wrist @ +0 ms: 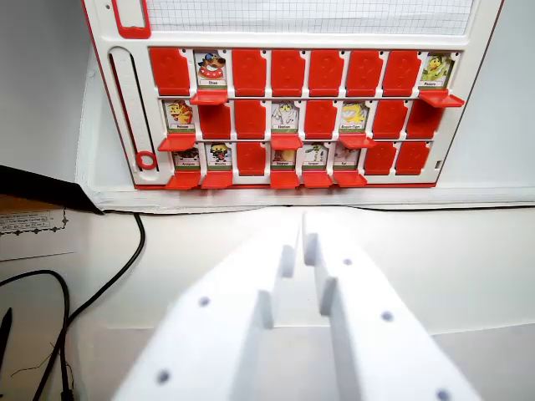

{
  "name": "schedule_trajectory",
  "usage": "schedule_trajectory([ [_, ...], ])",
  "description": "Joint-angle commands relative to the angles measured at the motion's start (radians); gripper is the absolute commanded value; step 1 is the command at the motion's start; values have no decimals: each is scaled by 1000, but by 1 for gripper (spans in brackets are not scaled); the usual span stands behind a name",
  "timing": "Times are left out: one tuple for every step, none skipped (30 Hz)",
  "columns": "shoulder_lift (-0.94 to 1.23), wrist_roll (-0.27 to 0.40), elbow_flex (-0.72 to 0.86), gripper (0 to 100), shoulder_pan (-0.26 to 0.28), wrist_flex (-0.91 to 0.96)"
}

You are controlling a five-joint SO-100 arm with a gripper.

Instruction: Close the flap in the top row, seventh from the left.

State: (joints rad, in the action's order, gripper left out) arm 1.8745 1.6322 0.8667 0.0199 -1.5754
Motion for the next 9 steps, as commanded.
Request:
schedule_trajectory([
  [64, -5, -14, 0, 3, 26],
  [64, -5, -14, 0, 3, 29],
  [64, -5, -12, 0, 3, 31],
  [64, -5, -11, 0, 3, 31],
  [64, -6, -9, 0, 3, 32],
  [64, -6, -6, 0, 3, 34],
  [64, -6, -6, 0, 3, 35],
  [64, -6, -6, 0, 3, 35],
  [63, -6, -8, 0, 3, 37],
])
